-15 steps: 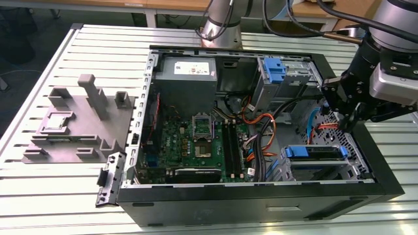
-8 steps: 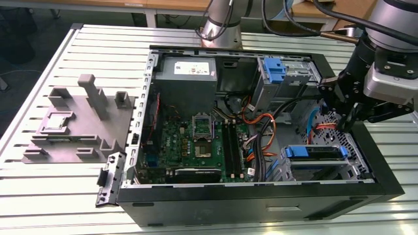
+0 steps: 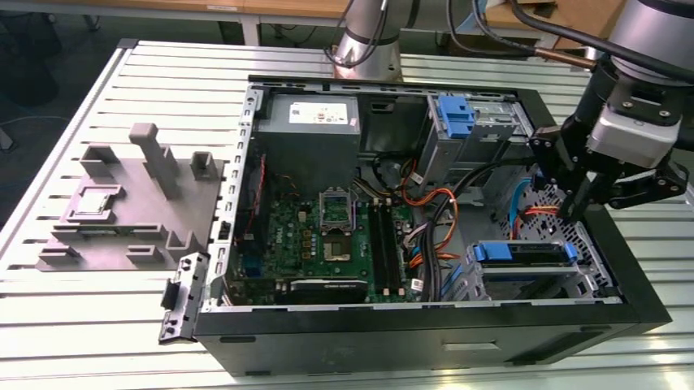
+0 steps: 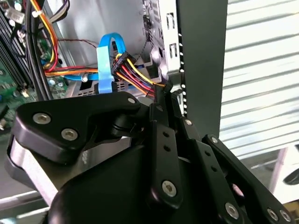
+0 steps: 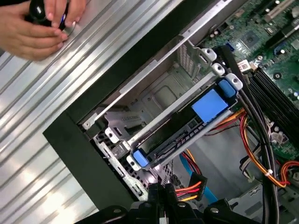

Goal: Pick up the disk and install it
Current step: 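Insert the first disk wire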

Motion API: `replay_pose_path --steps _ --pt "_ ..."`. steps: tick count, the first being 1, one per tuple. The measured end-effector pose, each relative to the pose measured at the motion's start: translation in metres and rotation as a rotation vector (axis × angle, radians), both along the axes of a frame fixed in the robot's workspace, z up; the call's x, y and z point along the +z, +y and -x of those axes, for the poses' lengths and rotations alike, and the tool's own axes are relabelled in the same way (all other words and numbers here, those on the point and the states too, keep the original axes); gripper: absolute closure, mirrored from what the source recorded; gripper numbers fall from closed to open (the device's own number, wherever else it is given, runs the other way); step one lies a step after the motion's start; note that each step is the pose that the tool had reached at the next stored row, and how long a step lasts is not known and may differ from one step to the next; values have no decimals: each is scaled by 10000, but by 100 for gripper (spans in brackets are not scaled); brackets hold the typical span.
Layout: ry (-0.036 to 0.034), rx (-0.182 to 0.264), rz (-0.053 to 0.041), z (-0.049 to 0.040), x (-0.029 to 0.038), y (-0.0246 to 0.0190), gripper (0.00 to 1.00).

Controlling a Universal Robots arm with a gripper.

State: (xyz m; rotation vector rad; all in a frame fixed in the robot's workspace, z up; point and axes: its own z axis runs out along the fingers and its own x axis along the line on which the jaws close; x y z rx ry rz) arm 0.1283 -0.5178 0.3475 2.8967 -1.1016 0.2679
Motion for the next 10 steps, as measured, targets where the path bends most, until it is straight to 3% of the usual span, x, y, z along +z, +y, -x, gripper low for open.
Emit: replay_pose_path --steps 10 --pt "0 -1808 0 0 0 0 82"
